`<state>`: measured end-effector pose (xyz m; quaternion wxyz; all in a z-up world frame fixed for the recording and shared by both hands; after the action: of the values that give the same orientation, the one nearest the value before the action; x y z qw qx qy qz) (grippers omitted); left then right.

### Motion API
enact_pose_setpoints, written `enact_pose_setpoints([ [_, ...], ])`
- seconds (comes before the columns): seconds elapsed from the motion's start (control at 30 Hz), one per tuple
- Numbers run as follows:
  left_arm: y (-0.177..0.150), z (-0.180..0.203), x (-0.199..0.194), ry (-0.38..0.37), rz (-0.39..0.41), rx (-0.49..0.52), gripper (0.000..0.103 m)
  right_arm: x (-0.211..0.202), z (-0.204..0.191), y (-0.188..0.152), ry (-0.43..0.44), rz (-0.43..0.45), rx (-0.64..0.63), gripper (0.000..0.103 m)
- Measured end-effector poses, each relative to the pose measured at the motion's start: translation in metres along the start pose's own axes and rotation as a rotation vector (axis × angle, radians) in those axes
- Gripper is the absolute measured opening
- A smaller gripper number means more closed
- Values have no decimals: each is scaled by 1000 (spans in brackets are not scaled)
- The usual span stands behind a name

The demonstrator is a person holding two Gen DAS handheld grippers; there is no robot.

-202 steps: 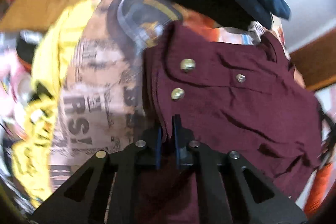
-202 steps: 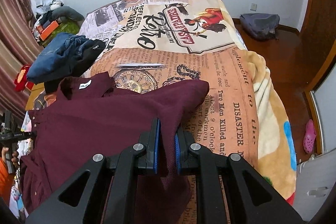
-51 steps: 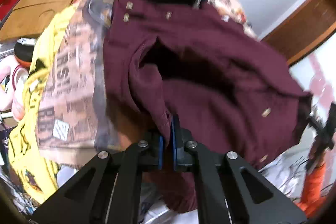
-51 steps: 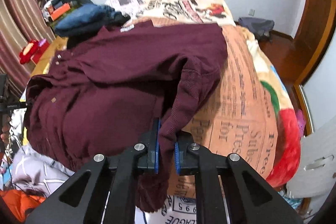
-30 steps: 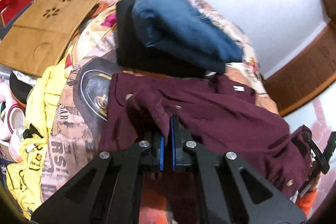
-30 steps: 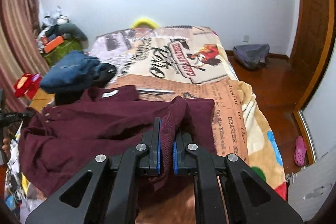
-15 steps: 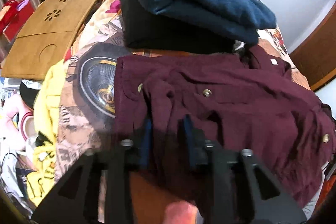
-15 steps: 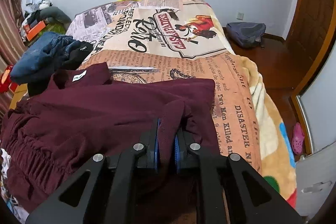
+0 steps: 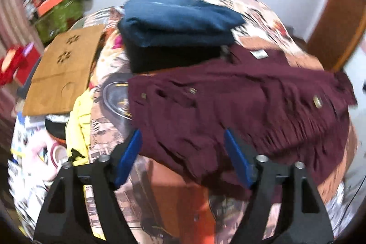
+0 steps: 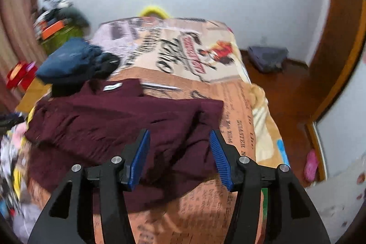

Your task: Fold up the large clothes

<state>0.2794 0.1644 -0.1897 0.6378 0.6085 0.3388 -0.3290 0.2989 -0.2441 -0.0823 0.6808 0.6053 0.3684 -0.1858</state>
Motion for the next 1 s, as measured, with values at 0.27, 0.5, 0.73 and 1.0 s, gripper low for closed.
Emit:
enact_pose_setpoints([
  [0.27,-25,52,20,127,-10,225,95,2,-58,-20,105,-31,-164,51],
  [0.5,-30,52,13,127,-2,227,95,43,-94,-41,183,-157,-226,51],
  [0.73,-31,34,-4,68,-14,201,96,56,-100,-41,203,-176,-230,51],
  [1.0,-50,31,40,80,-127,197,96,65,-97,-38,219,-179,-160,51],
])
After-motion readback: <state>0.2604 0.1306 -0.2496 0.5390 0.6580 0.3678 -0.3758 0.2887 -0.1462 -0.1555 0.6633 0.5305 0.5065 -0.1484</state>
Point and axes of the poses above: each gripper's, at about its wrist camera, not at the fingertips, and x roughly the way its jaws point, z to its right, y to its top, the point moved 2 cm from there along x, roughly the way its jaws point
